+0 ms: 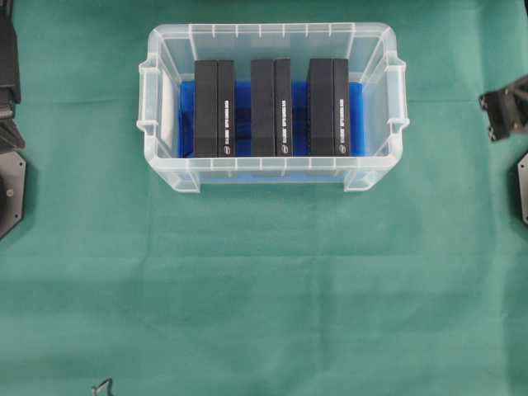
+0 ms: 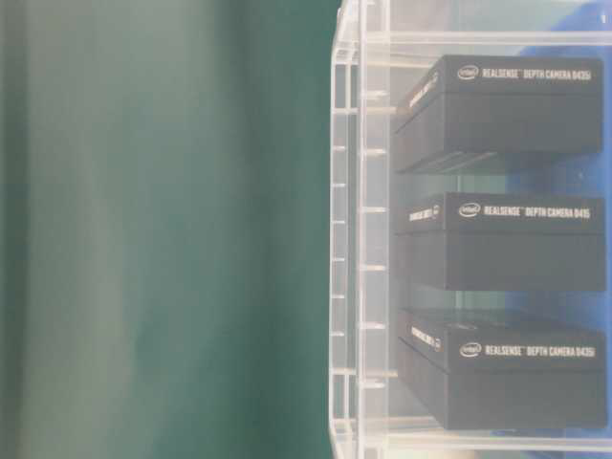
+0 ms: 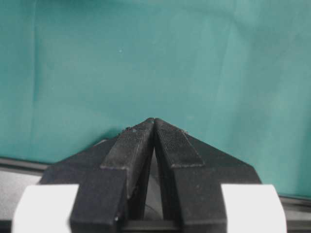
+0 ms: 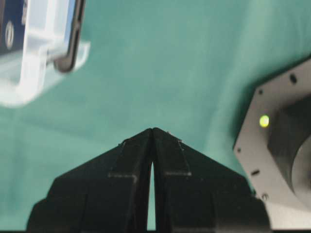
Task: Take the box out of the case with the right arm.
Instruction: 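Move the open right gripper over the middle black box in the case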
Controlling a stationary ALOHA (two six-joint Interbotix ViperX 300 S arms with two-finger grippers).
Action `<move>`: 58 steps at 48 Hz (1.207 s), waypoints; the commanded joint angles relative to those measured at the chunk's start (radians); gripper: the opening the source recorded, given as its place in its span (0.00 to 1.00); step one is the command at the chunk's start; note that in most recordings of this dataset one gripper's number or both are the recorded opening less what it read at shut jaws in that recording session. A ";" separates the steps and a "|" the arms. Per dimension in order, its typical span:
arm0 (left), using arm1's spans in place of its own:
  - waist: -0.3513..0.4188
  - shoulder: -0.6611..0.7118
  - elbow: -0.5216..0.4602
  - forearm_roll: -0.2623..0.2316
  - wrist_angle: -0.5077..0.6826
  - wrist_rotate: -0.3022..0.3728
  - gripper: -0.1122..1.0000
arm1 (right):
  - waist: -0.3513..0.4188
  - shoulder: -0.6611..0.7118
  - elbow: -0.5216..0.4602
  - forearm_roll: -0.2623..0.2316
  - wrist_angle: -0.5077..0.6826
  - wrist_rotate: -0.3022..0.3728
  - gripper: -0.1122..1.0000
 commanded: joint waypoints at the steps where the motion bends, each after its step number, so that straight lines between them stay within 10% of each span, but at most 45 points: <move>1: -0.002 -0.002 -0.026 0.002 -0.003 -0.002 0.20 | -0.057 0.005 -0.026 -0.020 -0.028 -0.028 0.16; 15: -0.002 -0.002 -0.026 0.002 -0.005 -0.002 0.20 | -0.270 0.025 -0.029 -0.008 -0.067 -0.256 0.16; 49: -0.002 -0.002 -0.028 0.002 -0.005 -0.002 0.20 | -0.302 0.031 -0.002 -0.009 -0.078 -0.267 0.16; 58: -0.002 -0.002 -0.028 0.003 -0.005 -0.002 0.20 | -0.302 0.031 0.014 -0.032 -0.075 -0.259 0.53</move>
